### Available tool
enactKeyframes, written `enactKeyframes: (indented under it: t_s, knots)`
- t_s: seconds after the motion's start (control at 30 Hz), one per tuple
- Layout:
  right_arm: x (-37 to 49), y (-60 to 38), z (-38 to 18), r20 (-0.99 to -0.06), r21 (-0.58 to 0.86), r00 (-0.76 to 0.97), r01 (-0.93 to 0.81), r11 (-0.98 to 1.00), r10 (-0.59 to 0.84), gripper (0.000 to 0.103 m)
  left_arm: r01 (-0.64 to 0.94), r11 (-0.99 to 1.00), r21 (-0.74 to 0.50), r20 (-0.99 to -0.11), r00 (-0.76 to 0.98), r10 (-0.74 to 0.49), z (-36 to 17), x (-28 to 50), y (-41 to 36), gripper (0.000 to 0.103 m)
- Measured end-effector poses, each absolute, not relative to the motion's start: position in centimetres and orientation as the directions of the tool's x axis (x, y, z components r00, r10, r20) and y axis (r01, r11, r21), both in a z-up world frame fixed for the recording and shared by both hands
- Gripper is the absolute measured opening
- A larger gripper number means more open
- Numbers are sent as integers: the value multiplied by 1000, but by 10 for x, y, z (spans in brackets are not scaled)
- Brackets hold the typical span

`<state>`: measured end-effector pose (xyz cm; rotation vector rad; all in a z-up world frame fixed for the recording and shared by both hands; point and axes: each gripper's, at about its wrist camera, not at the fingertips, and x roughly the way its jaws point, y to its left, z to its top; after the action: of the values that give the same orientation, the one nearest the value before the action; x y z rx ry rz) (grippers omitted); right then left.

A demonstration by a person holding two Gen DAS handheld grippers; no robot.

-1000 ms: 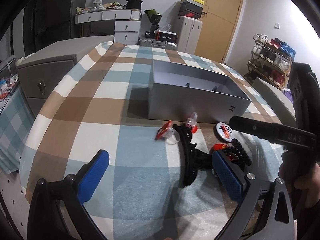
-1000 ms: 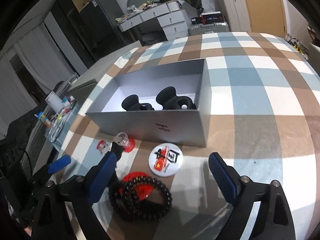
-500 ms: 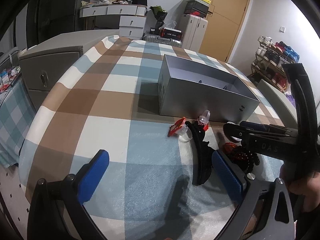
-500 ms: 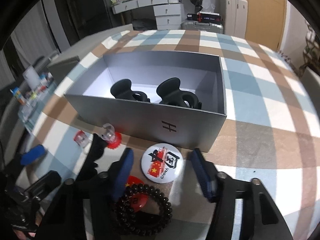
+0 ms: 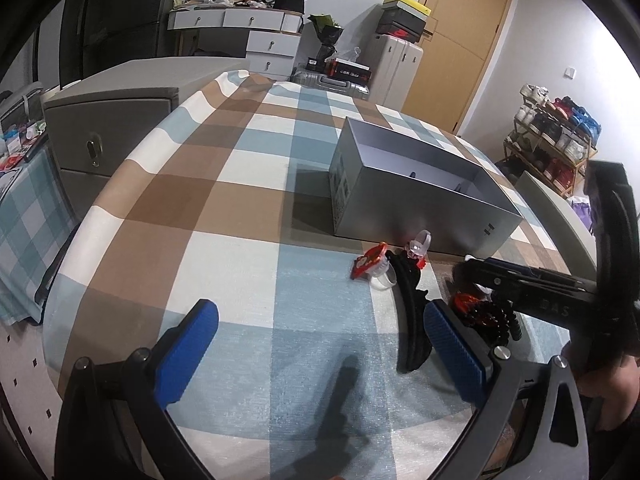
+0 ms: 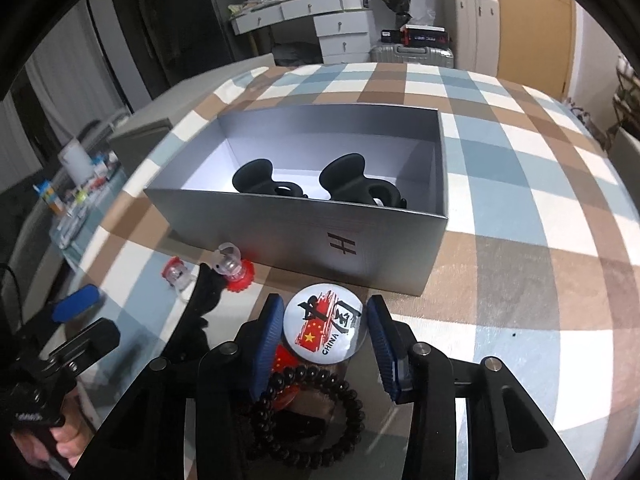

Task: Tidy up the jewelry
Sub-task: 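Grasp the round white CHINA badge with the right tool, then grasp a small red clip with the left tool while the right tool lifts the badge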

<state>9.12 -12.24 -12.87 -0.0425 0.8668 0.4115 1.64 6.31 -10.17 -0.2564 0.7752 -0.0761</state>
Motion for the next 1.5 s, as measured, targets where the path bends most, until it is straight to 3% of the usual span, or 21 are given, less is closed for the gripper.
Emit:
enactKeyframes:
  t_s: [0.57, 0.97, 1.03, 1.5]
  knots:
    - [73, -177, -116, -642, 308, 618, -336, 890, 455, 42, 1, 940, -342, -712, 652, -260, -101, 41, 70, 100]
    - [62, -199, -110, -591, 343, 643, -346, 874, 486, 42, 82, 934, -349, -715, 621, -321, -100, 60, 59, 99]
    - [59, -200, -110, -583, 342, 649, -350, 872, 488, 42, 101, 932, -349, -711, 619, -334, -99, 61, 57, 94]
    - [56, -201, -111, -573, 348, 646, -366, 863, 505, 42, 151, 927, -344, -738, 567, -366, -105, 72, 49, 26]
